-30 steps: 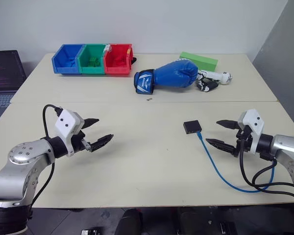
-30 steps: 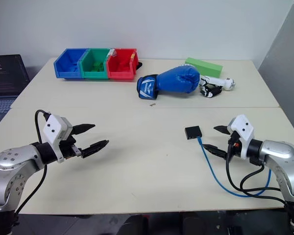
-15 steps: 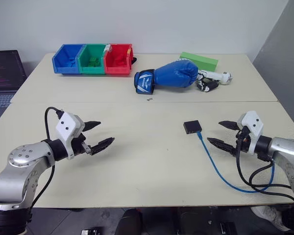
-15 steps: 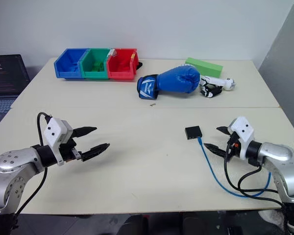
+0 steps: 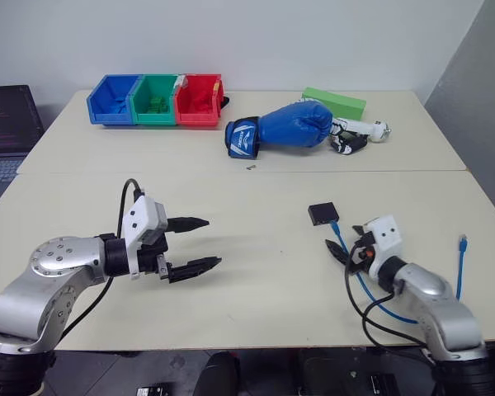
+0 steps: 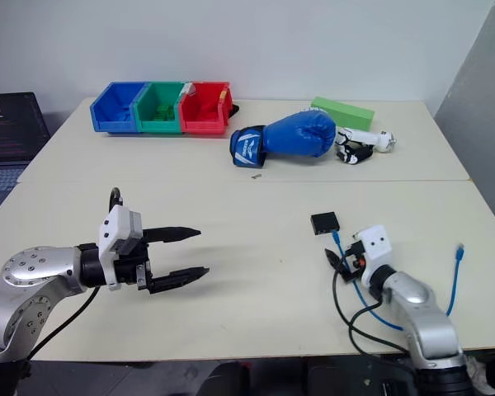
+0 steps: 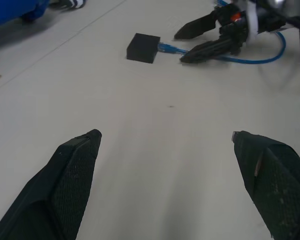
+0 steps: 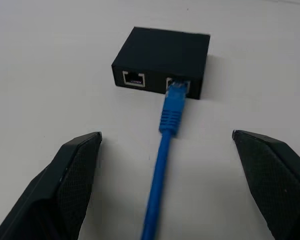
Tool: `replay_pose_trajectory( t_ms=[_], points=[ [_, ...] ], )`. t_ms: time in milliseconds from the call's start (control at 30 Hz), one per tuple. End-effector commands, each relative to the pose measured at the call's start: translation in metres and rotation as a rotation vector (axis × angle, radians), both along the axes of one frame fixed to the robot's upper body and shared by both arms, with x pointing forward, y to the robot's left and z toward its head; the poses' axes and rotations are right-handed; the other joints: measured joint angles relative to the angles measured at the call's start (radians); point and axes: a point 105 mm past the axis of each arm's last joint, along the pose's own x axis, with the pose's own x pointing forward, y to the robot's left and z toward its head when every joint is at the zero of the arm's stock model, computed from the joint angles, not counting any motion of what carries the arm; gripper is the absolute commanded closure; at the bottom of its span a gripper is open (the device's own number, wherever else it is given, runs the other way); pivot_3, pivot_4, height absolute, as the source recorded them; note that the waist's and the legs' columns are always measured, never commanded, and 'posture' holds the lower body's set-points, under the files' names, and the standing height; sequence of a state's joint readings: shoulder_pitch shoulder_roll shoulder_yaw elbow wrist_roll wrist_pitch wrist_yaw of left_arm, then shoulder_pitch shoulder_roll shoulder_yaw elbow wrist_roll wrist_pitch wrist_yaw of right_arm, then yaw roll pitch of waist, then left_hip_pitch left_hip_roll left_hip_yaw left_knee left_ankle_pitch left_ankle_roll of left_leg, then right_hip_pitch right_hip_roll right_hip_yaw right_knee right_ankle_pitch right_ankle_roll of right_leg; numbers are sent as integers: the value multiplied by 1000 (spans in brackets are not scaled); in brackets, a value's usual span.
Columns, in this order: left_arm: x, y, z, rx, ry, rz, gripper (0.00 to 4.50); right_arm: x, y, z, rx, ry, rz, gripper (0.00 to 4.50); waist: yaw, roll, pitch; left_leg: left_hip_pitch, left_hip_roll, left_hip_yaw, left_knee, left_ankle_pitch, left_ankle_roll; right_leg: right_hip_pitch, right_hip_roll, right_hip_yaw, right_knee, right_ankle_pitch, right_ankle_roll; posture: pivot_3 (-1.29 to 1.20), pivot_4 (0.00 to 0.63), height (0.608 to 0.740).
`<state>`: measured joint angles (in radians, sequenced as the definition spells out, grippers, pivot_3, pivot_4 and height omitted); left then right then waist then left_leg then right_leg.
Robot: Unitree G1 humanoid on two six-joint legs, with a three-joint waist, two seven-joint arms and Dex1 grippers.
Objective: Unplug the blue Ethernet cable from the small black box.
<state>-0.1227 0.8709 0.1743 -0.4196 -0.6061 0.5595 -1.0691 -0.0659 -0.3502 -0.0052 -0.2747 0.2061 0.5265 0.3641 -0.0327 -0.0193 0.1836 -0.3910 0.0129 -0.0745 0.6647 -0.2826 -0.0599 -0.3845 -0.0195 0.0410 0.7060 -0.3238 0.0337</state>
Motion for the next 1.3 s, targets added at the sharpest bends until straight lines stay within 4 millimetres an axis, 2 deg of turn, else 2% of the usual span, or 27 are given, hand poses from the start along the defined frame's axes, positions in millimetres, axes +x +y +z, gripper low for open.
replay_pose_trajectory(
  t_ms=[33, 133, 233, 567, 700, 767, 833, 1000, 1100, 1300],
  points=[
    [-3, -5, 6, 9, -18, -40, 16, 5, -2, -1, -14, -19, -59, 71, 0, 0, 0, 0, 0, 0, 0, 0, 0, 0, 0, 0, 0, 0, 0, 0, 150, 740],
    [-3, -6, 5, 12, -15, -47, 16, 8, -2, -5, 1, -8, -83, 71, -1, 0, 0, 1, 0, 0, 0, 0, 0, 0, 0, 0, 0, 0, 0, 0, 150, 740],
    [-4, -8, 5, -4, -6, -48, 0, 10, -2, -7, 9, 5, -93, 532, -1, 0, 0, 1, 0, 1, 0, 0, 0, 0, 0, 0, 1, 0, 0, 0, 150, 740],
    [-3, -5, 0, -23, 57, -43, 0, 12, 6, 4, -42, -28, 8, 2870, -1, 0, 0, 2, 0, 0, 0, 0, 0, 0, 1, 0, 1, 0, 0, 0, 150, 740],
    [-4, -5, -6, -47, 122, -51, 0, 11, 9, 19, -94, -69, 147, 3970, -1, 0, 0, 2, -1, 1, 0, 0, 0, 0, 1, 0, 1, 0, 0, 0, 150, 740],
    [-3, -6, -6, -80, 162, -53, 0, 10, 13, 31, -144, -111, 269, 4281, -1, 0, 0, 1, -1, 1, 0, 0, 0, 0, 1, 0, 1, 0, 0, 0, 150, 740],
    [-1, -6, -5, -114, 200, -56, 0, 8, 21, 44, -226, -168, 410, 4365, -1, 0, 0, 1, -1, 1, 0, 0, 0, 0, 1, 0, 1, 0, 0, 0, 150, 740],
    [1, -13, 3, -266, 342, -68, 0, -6, 60, 94, -434, -452, 796, 4366, -10, 1, 0, 1, -1, 1, 0, 0, 1, 0, 1, 0, 1, 0, 0, 0, 150, 740],
    [3, -18, 8, -346, 394, -70, 0, -14, 77, 106, -529, -577, 954, 4366, -12, 1, 1, 1, 0, 0, 0, 0, 1, 0, 1, -1, 1, 0, 0, 0, 150, 740],
    [2, -26, 18, -456, 467, -84, 0, -26, 92, 112, -636, -686, 1159, 4367, -10, 0, 1, -1, 0, -1, 2, 0, 1, 0, -1, -1, 0, 0, 0, 0, 150, 740]
  ],
)
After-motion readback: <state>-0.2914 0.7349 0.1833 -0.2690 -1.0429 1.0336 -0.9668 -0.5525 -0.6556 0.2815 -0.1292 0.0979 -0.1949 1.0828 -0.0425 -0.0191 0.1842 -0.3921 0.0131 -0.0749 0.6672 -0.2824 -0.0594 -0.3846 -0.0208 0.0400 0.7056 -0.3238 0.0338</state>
